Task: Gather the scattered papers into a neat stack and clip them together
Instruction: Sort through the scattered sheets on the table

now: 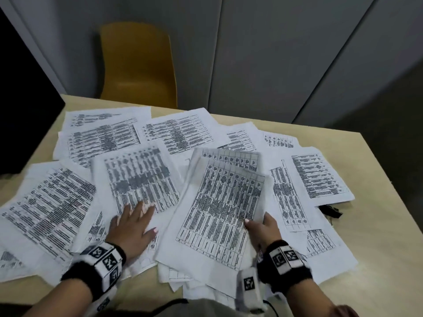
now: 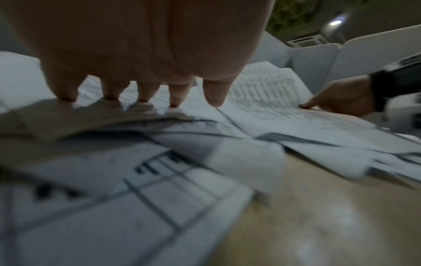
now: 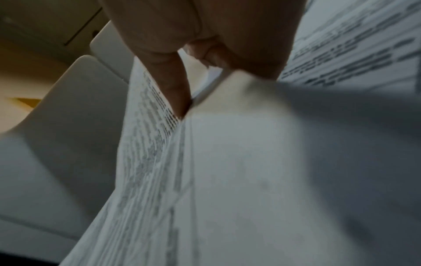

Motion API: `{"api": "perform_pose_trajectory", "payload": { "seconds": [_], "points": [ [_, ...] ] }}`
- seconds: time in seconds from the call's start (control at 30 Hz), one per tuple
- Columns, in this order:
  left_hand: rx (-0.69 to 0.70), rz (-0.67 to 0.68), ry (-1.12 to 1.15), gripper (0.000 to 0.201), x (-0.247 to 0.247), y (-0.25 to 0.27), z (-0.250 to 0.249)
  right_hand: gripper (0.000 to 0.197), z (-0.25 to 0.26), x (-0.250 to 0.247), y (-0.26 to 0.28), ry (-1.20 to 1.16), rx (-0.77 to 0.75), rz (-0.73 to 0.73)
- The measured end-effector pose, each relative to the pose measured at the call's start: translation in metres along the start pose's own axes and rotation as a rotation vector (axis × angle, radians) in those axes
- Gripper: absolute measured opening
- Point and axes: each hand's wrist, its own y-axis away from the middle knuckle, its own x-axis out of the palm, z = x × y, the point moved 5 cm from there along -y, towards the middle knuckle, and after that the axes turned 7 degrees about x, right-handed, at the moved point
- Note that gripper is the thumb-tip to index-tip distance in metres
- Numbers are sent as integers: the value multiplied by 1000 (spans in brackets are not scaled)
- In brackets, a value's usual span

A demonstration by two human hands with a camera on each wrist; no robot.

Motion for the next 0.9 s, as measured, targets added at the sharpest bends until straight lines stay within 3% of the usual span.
{"api": "perform_pose_trajectory", "payload": {
  "seconds": [0.07,0.13,0.2,0.23,0.3,0.37,0.43,0.53,0.6,0.67,0.73,0.77,0.83,0.9],
  "points": [
    [133,18,-10,63,7,9,-7,29,2,2,1,-108,21,50],
    [232,-53,161,59,6,14,-9,39,3,10,1,-178,48,116],
    [173,-275,394,40,-10,12,0,32,3,20,0,-94,27,168],
    [50,-383,438,40,-18,11,11,25,4,25,1,-31,3,194],
    [-143,-455,425,54,-23,5,27,18,4,34,5,65,-24,202],
    [-159,-455,464,65,-23,1,26,16,7,37,7,122,-72,166],
    [-126,-479,707,75,-24,0,22,16,9,34,5,18,-73,161],
    [-159,-644,988,99,-41,5,23,12,4,25,-3,-200,6,196],
    [-151,-596,1187,100,-43,5,20,12,0,25,-8,-250,41,214],
    [-104,-412,1316,101,-39,0,10,14,-4,32,-10,-240,47,228],
    [-87,-259,1325,69,-36,3,-6,17,-6,43,-8,-238,63,264],
    [-107,-246,1302,52,-31,2,-7,20,-6,49,-6,-231,72,298],
    [-119,-261,1251,39,-24,-2,-9,34,-4,55,0,-217,87,398],
    [-137,-272,1221,30,-21,-2,-7,29,6,49,6,-158,28,422]
  ]
}}
